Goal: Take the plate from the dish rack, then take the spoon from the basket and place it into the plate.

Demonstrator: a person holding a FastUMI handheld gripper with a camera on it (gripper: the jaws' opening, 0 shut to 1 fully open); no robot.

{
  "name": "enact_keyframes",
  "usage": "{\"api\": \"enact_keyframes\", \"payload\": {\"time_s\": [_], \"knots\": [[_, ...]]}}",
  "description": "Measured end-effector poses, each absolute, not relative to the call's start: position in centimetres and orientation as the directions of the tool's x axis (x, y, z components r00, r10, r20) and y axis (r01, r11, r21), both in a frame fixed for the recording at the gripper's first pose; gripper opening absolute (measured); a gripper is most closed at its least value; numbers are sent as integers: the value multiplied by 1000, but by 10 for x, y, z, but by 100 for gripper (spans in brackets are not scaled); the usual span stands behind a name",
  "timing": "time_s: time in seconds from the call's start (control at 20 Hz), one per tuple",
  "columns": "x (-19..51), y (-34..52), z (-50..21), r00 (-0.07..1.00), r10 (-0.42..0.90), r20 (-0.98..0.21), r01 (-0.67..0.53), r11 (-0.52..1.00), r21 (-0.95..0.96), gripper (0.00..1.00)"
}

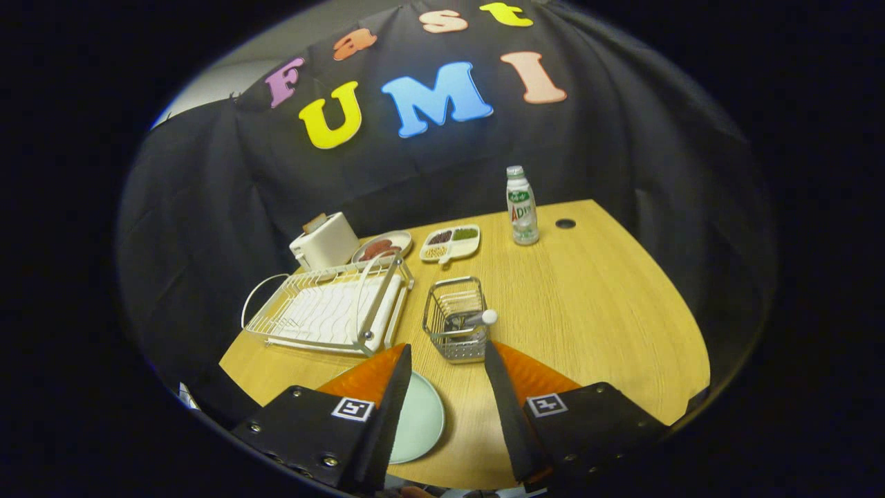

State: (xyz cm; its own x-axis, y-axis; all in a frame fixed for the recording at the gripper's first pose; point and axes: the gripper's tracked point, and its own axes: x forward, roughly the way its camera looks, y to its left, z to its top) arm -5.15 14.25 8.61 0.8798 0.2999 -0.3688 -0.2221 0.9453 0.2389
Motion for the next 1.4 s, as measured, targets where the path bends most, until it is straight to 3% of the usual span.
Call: {"api": "enact_keyframes", "payload": {"time_s": [0.3, 0.55, 0.9, 1.05, 1.1, 1.15, 1.25, 1.3, 1.4], "knots": [[-33, 114, 119, 952, 285, -115, -269, 953, 138, 66], [-14, 107, 103, 972, 230, -46, -223, 967, 121, 65], [28, 129, 58, 968, 248, -27, -242, 960, 139, 66], [43, 133, 47, 970, 242, -21, -237, 962, 135, 61], [41, 134, 49, 970, 243, -13, -240, 962, 128, 53], [39, 134, 49, 972, 235, -20, -232, 966, 111, 36], [36, 144, 46, 961, 272, -42, -266, 958, 107, 21], [33, 147, 45, 959, 277, -54, -270, 957, 106, 20], [34, 140, 55, 973, 226, -34, -222, 970, 98, 10]]}}
